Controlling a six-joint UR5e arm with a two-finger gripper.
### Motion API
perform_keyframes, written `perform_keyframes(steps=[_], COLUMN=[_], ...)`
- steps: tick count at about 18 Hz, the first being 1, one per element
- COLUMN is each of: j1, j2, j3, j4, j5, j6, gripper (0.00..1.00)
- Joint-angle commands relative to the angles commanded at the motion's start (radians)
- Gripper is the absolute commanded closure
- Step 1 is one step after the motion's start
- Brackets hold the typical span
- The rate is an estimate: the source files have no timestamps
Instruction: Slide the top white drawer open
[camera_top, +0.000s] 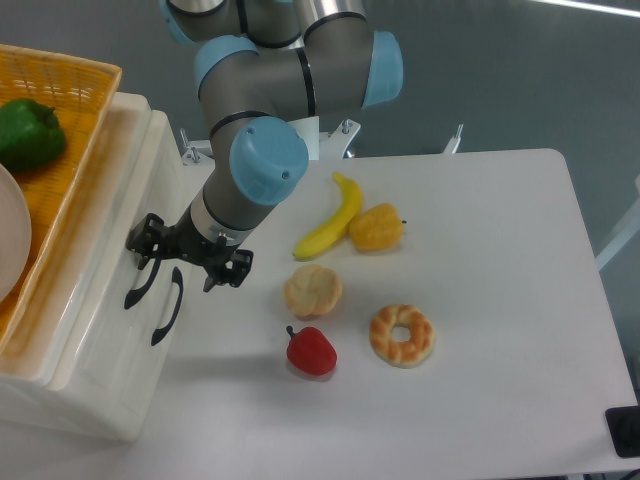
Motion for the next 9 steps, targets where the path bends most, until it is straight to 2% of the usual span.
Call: perform_keyframes(steps=[6,9], j1=[-0.002,-0.012], j2=[0.0,0.002], j3=[-0.023,-0.022], j4=[0.006,0.008], j5=[0.006,0.046], j6=[0.0,0.0], gripper=[0.0,0.0])
